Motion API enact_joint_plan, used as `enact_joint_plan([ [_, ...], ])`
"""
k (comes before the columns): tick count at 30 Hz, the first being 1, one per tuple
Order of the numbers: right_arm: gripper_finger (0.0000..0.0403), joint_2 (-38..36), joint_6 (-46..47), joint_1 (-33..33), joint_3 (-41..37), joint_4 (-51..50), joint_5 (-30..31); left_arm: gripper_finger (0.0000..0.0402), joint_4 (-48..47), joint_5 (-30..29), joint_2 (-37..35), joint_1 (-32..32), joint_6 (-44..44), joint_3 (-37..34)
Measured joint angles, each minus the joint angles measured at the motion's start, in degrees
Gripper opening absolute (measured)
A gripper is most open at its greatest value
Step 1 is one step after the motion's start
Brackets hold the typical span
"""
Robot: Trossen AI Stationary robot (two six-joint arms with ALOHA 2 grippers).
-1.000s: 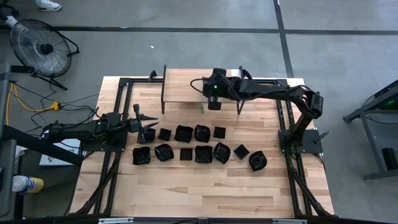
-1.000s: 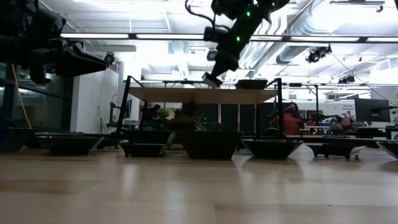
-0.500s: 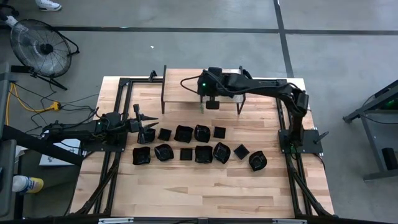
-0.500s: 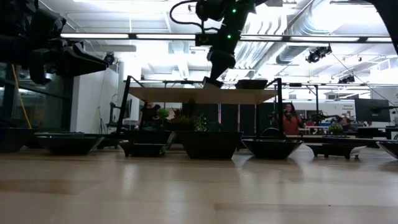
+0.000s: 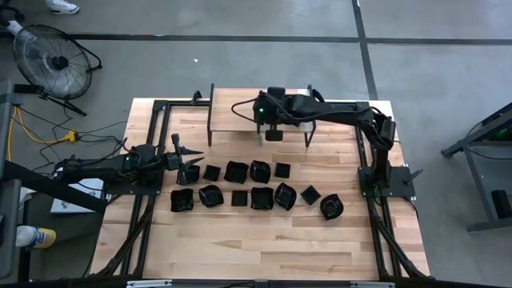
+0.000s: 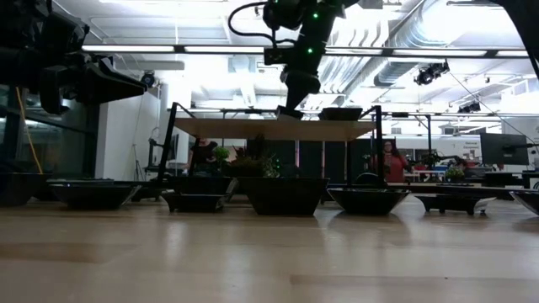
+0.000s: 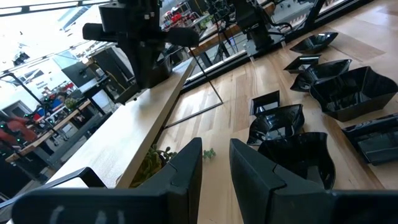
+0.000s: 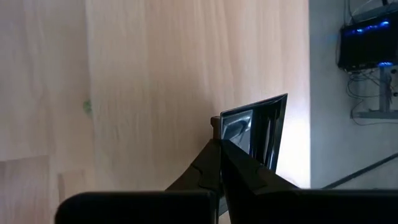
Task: Pick & Place Mini shaped plates
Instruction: Put the square plate on the shelf, then put the leaf shaped plate on the shelf
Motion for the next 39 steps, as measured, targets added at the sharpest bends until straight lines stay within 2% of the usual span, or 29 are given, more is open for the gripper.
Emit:
enact_joint_plan([
  [3, 0.0000, 0.0, 0.1, -0.1, 0.0, 0.0, -1.5, 0.0078, 0.0, 0.0, 0.0, 0.0, 0.0, 0.0],
  [23, 0.0002, 1.2, 2.0, 0.0, 0.0, -1.2, -0.5, 0.0078, 0.0, 0.0, 0.0, 0.0, 0.0, 0.0],
  [34, 0.0057, 1.2, 1.9, 0.0, 0.0, -1.2, -1.9, 0.0078, 0.0, 0.0, 0.0, 0.0, 0.0, 0.0],
  [39, 0.0068, 1.2, 1.5, 0.0, 0.0, -0.7, -2.0, 0.0078, 0.0, 0.0, 0.0, 0.0, 0.0, 0.0],
])
